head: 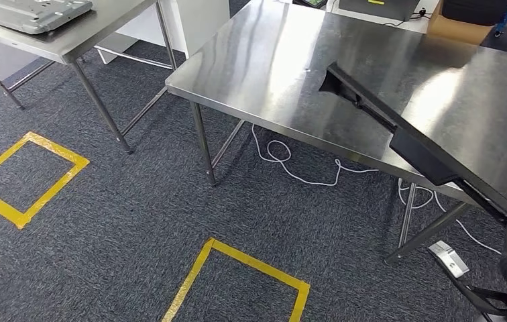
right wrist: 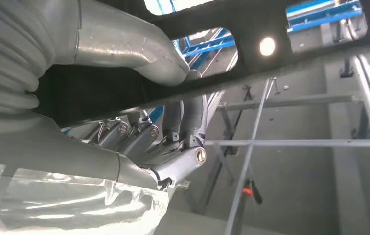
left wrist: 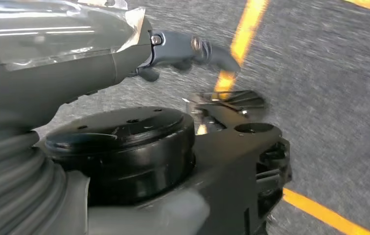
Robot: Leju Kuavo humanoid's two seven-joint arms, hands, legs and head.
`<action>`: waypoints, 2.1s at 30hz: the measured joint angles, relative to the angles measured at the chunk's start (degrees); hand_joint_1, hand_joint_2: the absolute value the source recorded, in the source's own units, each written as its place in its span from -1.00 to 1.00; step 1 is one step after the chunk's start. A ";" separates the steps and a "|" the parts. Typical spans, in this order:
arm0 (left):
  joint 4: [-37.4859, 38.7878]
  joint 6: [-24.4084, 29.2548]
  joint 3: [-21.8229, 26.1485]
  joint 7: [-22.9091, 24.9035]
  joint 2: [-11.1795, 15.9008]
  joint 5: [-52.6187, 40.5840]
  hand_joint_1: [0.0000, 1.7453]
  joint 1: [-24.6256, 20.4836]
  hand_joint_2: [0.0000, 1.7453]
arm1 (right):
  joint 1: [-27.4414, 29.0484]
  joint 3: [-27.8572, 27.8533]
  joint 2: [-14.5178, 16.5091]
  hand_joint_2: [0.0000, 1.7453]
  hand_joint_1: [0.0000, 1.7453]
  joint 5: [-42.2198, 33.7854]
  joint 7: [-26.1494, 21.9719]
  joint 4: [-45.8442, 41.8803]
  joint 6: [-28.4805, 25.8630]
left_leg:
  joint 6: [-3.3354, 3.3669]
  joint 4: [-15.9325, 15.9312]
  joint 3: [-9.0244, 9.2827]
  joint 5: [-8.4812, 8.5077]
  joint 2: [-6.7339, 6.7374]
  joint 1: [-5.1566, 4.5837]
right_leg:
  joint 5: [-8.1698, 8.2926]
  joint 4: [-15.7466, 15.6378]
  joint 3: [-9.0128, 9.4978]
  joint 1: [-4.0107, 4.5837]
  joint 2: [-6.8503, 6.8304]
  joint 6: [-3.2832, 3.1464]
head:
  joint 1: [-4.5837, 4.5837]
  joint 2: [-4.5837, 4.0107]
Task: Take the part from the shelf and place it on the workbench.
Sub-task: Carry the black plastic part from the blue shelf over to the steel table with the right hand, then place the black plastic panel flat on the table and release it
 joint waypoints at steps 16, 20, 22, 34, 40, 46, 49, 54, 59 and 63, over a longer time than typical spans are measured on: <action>-0.07 -10.25 0.80 -3.20 4.60 1.67 -1.00 0.10 1.00 | 1.41 2.50 0.85 1.00 1.00 -2.03 0.18 0.18 -0.01 | 3.09 -8.17 1.63 7.06 -2.02 -0.49 | -4.96 10.84 -5.88 0.92 0.74 0.74 | 0.30 0.00; -0.07 -10.36 1.18 -3.23 4.80 1.67 -1.00 0.23 1.00 | 1.73 2.80 1.29 1.00 1.00 -2.00 0.21 0.10 0.00 | 2.93 -8.10 1.52 6.96 -1.16 -0.51 | -4.63 12.25 -6.04 0.36 0.26 2.04 | 0.32 0.00; -0.07 -10.38 1.25 -3.38 4.84 1.71 -1.00 0.25 1.00 | 1.73 2.90 1.46 1.00 1.00 -1.99 0.19 -0.04 0.00 | 2.49 -8.00 1.60 6.75 -0.92 -0.63 | -2.18 4.64 -1.76 0.11 -0.40 2.75 | 0.35 0.01; -0.07 -11.94 3.21 -2.43 6.05 2.98 -1.00 -0.34 1.00 | 0.23 4.21 2.60 1.00 1.00 0.03 -0.07 -0.38 -0.01 | 1.99 -8.33 1.99 6.79 -0.83 -0.29 | -1.02 0.22 0.74 1.02 -0.36 1.29 | 0.15 0.00; -0.07 -12.30 4.38 -2.27 6.35 3.36 -1.00 -0.48 1.00 | 0.18 4.81 2.74 1.00 1.00 0.42 -0.70 -0.46 -0.01 | 1.95 -8.71 2.07 6.86 -0.82 -0.41 | -0.73 -0.34 0.97 0.74 -0.38 0.98 | 0.08 0.00; -0.06 -12.22 4.79 -2.15 6.27 3.59 -1.00 -0.48 1.00 | 0.54 5.69 1.35 1.00 1.00 -0.97 -0.72 -0.35 0.00 | 2.33 -12.49 4.32 8.46 -0.53 0.22 | -4.75 10.22 -4.56 0.12 -0.37 1.42 | 0.28 0.00; -0.03 -11.96 4.98 -2.07 6.28 3.62 -1.00 -0.27 1.00 | 1.08 5.88 0.47 1.00 1.00 -1.81 -0.74 0.03 0.00 | 1.45 -12.28 4.57 7.99 -0.54 0.66 | -3.68 12.16 -6.25 -1.40 -0.45 3.47 | 0.42 0.00; -0.03 -11.87 5.61 -1.97 6.58 3.62 -1.00 -0.05 1.00 | 1.34 6.43 -0.57 1.00 1.00 -2.25 -0.79 0.73 0.00 | -1.84 -9.50 4.17 5.30 -0.54 1.67 | -0.86 1.46 -0.80 -2.33 -0.44 4.45 | 0.75 0.00; -0.02 -11.82 5.69 -1.92 6.12 3.61 -1.00 -0.21 1.00 | 1.13 6.84 -1.37 1.00 1.00 -2.09 -0.79 0.66 -0.01 | -2.08 -4.72 2.72 2.36 -0.71 2.64 | -2.23 1.74 0.46 -1.02 0.31 0.84 | 0.08 0.00; -0.01 -11.44 5.81 -1.67 6.06 3.60 -1.00 -0.08 1.00 | 0.93 7.47 -2.11 1.00 1.00 -2.21 -0.18 1.04 0.00 | 0.03 8.07 -6.64 0.24 -1.27 1.06 | -3.38 1.72 1.65 0.38 0.56 -0.62 | -0.14 0.00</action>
